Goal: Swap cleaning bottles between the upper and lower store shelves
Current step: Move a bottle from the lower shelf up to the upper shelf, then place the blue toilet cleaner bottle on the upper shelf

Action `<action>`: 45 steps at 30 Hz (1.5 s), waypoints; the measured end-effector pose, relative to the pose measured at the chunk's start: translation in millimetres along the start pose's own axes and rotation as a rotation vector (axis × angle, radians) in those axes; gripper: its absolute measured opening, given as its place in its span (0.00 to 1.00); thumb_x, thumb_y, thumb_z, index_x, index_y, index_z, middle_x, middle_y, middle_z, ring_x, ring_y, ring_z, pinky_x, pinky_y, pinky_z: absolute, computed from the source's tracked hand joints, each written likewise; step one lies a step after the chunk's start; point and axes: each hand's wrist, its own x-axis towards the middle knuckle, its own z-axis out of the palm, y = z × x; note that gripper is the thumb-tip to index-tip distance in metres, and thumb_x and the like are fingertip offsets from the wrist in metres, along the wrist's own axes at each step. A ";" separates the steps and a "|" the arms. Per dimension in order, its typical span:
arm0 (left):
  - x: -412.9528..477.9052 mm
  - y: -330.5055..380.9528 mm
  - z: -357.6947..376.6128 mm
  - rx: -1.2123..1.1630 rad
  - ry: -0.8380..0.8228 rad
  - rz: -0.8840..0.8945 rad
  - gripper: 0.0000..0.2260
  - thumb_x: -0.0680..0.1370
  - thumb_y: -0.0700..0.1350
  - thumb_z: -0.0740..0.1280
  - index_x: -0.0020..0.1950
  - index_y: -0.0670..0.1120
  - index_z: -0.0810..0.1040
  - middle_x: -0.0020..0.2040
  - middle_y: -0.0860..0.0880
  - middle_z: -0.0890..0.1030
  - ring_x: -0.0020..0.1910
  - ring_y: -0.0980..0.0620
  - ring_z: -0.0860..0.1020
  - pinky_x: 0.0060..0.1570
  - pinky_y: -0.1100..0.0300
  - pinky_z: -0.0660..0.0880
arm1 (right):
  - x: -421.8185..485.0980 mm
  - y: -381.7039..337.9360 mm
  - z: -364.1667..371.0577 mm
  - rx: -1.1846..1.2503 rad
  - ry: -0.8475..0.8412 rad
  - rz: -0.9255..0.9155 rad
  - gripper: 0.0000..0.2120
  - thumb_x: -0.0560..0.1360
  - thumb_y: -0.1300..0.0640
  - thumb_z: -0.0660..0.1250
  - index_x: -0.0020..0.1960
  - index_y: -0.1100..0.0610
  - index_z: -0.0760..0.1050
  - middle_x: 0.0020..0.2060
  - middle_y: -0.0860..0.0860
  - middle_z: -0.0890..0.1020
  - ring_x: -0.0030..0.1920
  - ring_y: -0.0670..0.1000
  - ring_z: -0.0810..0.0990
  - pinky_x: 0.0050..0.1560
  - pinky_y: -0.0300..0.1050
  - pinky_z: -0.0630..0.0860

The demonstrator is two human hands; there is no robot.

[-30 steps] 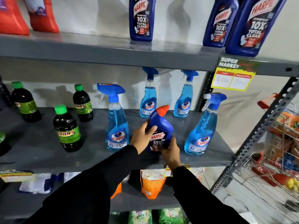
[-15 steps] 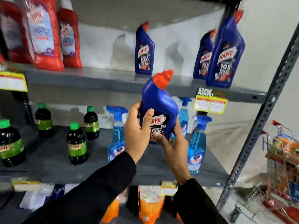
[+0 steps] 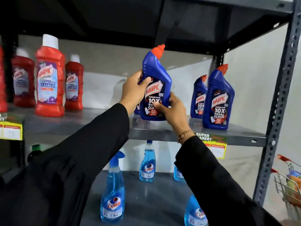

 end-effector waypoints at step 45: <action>-245.9 -220.1 44.7 0.026 -0.295 -0.652 0.20 0.74 0.54 0.67 0.64 0.50 0.72 0.58 0.50 0.81 0.55 0.56 0.79 0.57 0.54 0.77 | -230.8 211.0 64.0 -0.059 -0.062 0.626 0.17 0.75 0.66 0.62 0.63 0.56 0.70 0.49 0.49 0.79 0.51 0.48 0.79 0.45 0.31 0.73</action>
